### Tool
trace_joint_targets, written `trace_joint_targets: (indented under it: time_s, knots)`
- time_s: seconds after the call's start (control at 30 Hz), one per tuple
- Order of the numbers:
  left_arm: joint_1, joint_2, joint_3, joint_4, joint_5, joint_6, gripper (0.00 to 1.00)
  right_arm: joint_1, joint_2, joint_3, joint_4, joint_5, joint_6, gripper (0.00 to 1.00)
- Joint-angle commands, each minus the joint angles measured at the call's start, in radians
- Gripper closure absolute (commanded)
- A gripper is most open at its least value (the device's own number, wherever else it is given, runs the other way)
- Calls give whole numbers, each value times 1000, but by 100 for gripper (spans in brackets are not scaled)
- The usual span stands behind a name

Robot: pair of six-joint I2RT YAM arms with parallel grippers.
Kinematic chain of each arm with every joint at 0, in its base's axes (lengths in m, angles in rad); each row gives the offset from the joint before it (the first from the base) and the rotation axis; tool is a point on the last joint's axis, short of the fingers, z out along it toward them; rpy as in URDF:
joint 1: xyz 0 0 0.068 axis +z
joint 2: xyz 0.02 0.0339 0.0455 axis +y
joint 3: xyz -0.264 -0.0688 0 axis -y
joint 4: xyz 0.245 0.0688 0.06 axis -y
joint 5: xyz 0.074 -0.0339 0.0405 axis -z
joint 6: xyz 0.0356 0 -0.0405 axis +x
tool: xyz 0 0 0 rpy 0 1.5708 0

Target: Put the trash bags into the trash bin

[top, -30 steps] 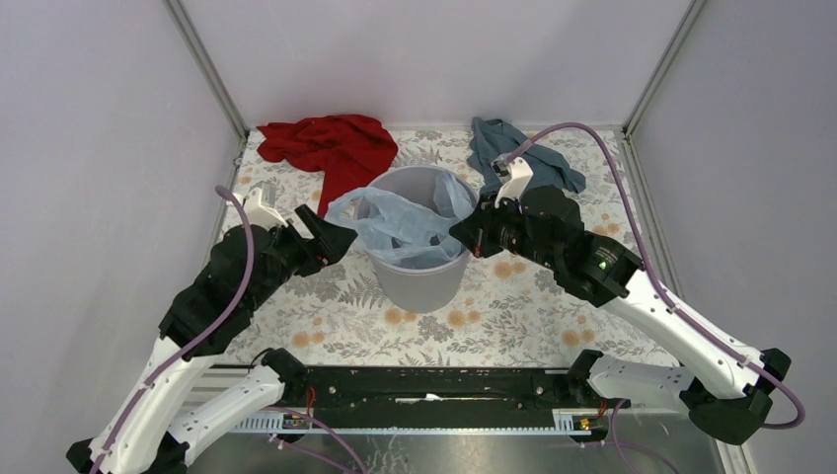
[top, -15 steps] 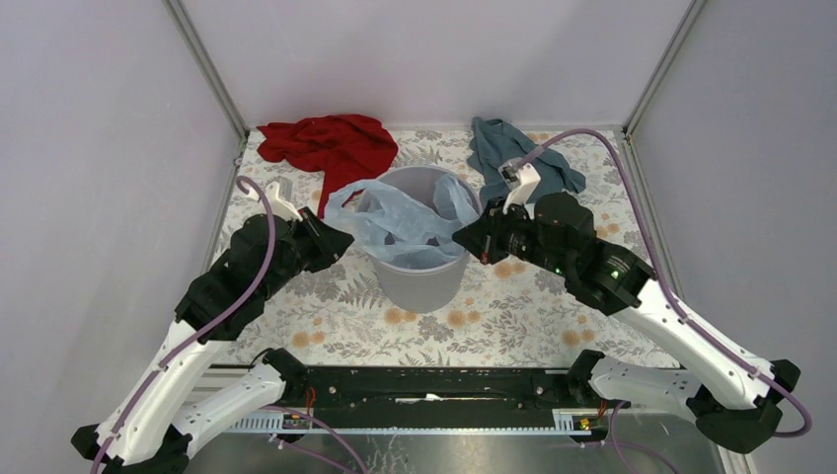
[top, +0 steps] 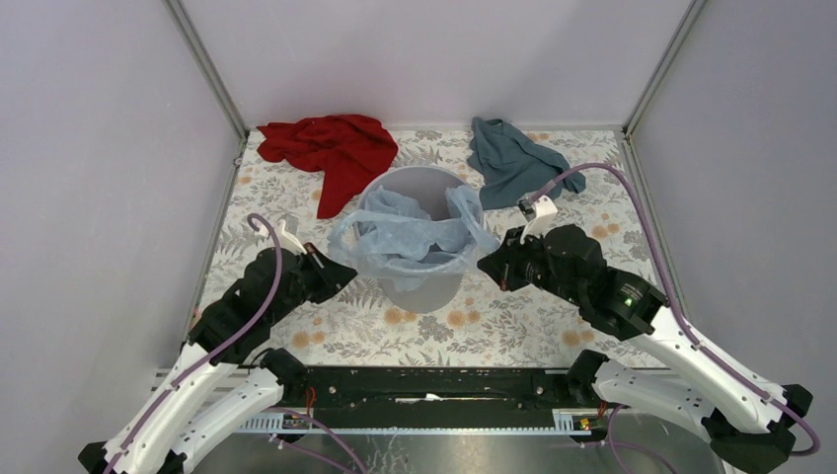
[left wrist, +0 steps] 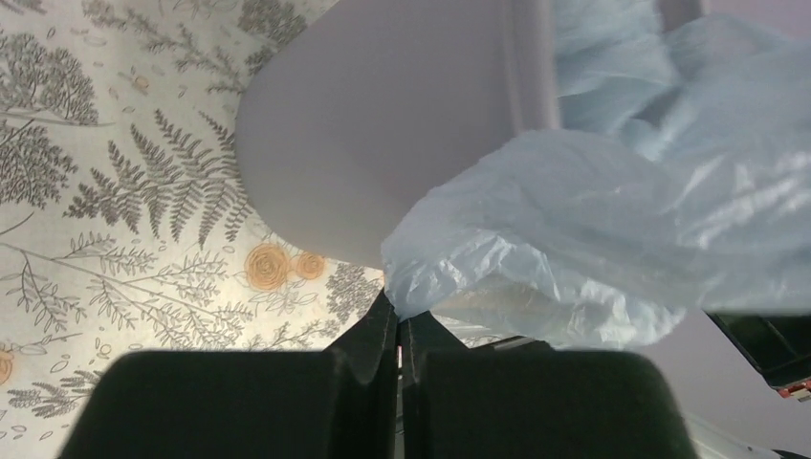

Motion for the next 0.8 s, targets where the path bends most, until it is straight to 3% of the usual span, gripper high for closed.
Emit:
trace_joint_targets:
  time_s: [0.0, 0.2, 0.23, 0.33, 0.43, 0.5, 0.57, 0.63, 0.77]
  knots:
    - [4, -8, -61, 21, -71, -11, 100, 4, -22, -57, 6, 90, -20, 100]
    - [4, 58, -95, 84, -163, 5, 100, 3, -32, -163, 118, 313, -170, 95]
    - [4, 65, -99, 99, -162, 15, 100, 4, -35, -179, 155, 318, -200, 90]
    - [4, 81, -71, 91, -147, 47, 88, 3, -26, -165, 192, 216, -287, 71]
    - [5, 60, -26, 33, -108, 87, 71, 3, -34, -112, 125, 132, -367, 45]
    - [4, 27, 4, -31, -82, 112, 54, 3, -45, -78, 45, 103, -430, 22]
    - [5, -2, 51, -102, -45, 144, 32, 3, -50, -31, -45, 116, -469, 6]
    - [4, -17, 118, -165, 12, 188, 18, 3, -43, 42, -137, 161, -489, 1]
    - [4, 8, 320, -265, 37, 290, 3, 4, 9, 235, -212, 180, -542, 0]
